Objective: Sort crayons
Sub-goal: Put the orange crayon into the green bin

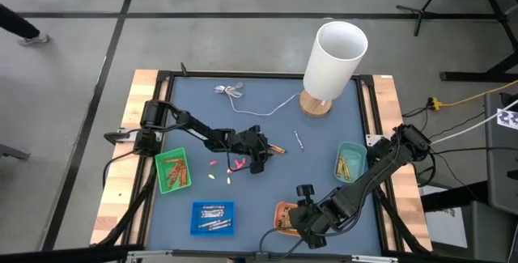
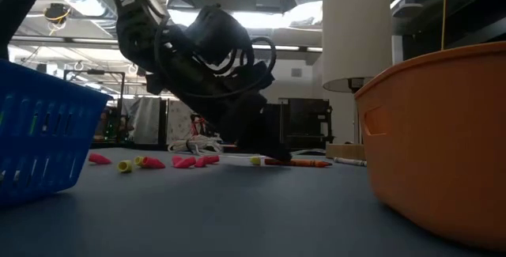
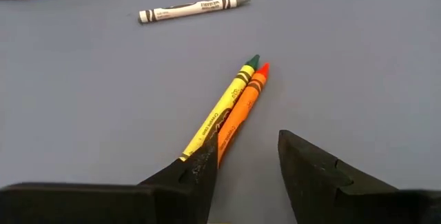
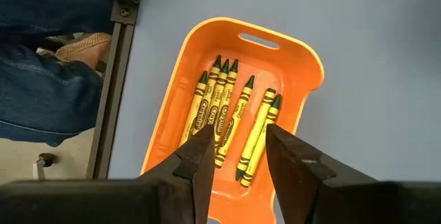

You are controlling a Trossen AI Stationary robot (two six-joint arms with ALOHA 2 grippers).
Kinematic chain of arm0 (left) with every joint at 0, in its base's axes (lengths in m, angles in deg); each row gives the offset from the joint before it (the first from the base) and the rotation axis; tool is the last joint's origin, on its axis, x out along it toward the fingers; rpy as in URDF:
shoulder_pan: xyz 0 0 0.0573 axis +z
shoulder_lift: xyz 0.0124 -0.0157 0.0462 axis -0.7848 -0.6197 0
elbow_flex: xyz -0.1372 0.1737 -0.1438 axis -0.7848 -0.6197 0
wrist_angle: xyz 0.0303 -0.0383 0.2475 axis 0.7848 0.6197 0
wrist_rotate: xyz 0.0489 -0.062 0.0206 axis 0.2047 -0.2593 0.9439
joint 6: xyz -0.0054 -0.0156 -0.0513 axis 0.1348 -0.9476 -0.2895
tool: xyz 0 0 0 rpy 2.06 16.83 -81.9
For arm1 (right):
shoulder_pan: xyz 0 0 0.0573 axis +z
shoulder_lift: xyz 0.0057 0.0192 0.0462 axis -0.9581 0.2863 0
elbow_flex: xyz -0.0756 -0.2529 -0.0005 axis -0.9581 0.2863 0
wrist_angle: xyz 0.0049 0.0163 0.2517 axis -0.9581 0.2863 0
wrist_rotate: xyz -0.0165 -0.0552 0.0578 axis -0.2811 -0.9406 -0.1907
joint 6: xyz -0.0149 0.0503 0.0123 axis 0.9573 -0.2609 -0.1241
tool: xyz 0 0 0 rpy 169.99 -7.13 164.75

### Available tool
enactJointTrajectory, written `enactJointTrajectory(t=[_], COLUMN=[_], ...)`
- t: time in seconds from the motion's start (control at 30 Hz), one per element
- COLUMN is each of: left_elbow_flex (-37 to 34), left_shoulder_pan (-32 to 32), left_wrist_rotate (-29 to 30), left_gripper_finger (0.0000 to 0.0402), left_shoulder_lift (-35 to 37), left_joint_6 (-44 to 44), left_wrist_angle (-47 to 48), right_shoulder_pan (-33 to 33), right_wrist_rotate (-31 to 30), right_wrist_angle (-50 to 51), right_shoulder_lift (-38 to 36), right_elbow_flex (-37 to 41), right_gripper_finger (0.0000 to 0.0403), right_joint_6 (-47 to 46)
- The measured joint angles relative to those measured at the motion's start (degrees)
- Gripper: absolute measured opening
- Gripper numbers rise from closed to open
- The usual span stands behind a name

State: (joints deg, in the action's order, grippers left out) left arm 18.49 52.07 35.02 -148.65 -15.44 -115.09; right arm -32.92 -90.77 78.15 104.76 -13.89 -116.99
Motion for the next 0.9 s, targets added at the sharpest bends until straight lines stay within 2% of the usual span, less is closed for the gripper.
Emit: enactJointTrajectory(t=[0.47,0.9], left_elbow_flex=[0.02,-0.11], left_shoulder_pan=[-0.15,-3.61], left_wrist_rotate=[0.00,1.10], left_gripper_finger=[0.0137,0.0137], left_shoulder_lift=[0.06,-0.02], left_joint_6=[-0.09,-0.09], left_wrist_angle=[1.34,1.35], right_shoulder_pan=[0.04,0.04], right_wrist_rotate=[-0.02,-0.07], right_wrist_angle=[-0.02,-0.09], right_shoulder_lift=[0.00,0.00], right_elbow_flex=[0.00,0.00], right_gripper_finger=[0.0129,0.0129], right_joint_6=[-0.11,-0.11])
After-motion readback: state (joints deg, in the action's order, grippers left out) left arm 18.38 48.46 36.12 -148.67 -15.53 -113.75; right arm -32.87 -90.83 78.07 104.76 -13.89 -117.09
